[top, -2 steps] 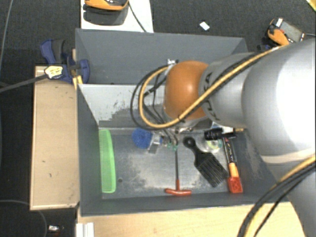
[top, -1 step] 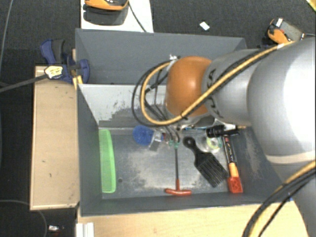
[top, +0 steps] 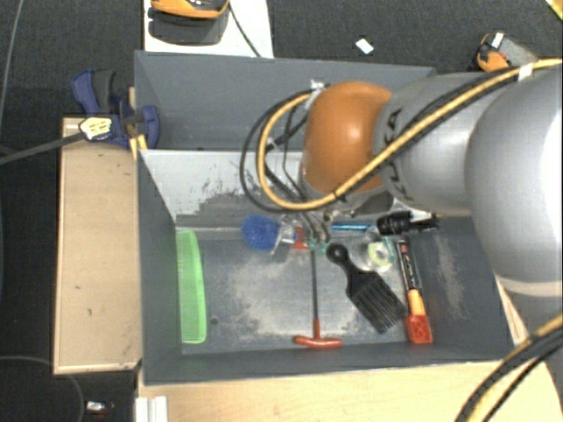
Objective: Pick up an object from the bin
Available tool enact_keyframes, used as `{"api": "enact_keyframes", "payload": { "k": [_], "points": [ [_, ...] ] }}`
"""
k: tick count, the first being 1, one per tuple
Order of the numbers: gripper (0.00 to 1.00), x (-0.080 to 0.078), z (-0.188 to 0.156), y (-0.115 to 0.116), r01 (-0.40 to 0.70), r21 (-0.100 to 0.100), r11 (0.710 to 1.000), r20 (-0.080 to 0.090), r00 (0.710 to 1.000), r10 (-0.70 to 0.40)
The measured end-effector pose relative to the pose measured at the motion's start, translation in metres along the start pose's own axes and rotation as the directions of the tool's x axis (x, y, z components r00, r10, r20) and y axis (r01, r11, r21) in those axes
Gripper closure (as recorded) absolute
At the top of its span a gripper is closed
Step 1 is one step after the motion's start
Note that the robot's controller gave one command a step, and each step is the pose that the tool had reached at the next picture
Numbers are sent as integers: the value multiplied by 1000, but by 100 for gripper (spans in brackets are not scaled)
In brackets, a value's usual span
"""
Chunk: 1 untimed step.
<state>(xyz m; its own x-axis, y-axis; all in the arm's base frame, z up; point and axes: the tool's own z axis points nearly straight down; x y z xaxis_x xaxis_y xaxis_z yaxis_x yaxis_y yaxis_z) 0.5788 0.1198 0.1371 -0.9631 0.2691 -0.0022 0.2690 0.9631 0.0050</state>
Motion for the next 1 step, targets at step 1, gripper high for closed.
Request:
{"api": "enact_keyframes", "payload": {
  "k": [1],
  "points": [
    [100, -3, -41, 1, 2, -5, 1000, 10, 1000, -2]
  ]
}}
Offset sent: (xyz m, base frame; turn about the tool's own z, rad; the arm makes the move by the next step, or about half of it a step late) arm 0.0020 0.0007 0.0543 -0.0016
